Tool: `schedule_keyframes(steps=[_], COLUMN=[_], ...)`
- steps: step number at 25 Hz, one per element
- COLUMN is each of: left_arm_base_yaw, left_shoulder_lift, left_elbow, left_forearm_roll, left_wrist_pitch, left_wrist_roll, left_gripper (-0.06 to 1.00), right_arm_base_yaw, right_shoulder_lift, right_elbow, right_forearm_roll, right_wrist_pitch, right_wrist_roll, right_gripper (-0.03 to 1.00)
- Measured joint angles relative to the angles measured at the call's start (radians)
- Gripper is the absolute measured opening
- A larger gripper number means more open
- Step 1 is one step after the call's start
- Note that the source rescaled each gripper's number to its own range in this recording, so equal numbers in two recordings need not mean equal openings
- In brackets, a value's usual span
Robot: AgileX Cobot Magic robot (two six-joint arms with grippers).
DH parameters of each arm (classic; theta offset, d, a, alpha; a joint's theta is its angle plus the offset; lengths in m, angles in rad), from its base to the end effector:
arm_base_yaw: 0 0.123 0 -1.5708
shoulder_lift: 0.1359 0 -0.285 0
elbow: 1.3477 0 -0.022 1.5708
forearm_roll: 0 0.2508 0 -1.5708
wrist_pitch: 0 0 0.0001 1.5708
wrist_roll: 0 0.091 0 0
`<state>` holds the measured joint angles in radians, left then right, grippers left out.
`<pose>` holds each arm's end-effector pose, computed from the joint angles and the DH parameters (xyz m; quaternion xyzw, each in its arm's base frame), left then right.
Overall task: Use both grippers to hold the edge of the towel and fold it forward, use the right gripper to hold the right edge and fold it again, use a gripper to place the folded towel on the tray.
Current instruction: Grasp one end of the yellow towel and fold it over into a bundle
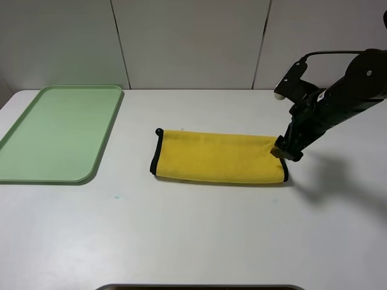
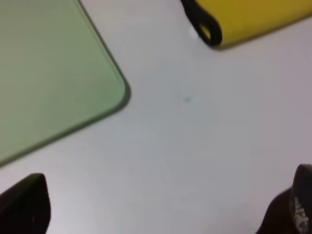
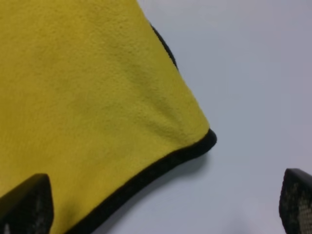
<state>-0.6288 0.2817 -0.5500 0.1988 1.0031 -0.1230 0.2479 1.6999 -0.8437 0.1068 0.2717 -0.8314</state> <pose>0.0404 -0.0106 0.2929 0.2331 0.8600 -0.0709 0.4485 0.3059 0.0801 0.1610 -0.4558 0.8503 -0.0491 0.2584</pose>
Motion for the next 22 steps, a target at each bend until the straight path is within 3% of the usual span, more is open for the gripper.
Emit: schedule_keyframes(steps=[9, 15, 19, 22], left_arm_base_yaw=[0.000, 0.004, 0.067, 0.161], left_shoulder_lift=[-0.018, -0.018, -0.018, -0.018], left_elbow=[0.054, 0.054, 0.054, 0.054], left_forearm_roll=[-0.072, -0.061, -0.059, -0.059], left_wrist_pitch=[0.051, 0.051, 0.051, 0.051], left_wrist_roll=[0.003, 0.003, 0.003, 0.003], left_gripper=[0.98, 0.98, 0.98, 0.98], right_arm_base_yaw=[0.000, 0.000, 0.000, 0.000], right_shoulder_lift=[0.000, 0.000, 0.000, 0.000], right_elbow=[0.000, 0.000, 0.000, 0.000], right_forearm_roll=[0.000, 0.000, 0.000, 0.000], right_wrist_pitch=[-0.001, -0.003, -0.003, -0.005], right_wrist_roll=[0.004, 0.004, 0.007, 0.009], right_gripper=[1.00, 1.00, 1.00, 1.00])
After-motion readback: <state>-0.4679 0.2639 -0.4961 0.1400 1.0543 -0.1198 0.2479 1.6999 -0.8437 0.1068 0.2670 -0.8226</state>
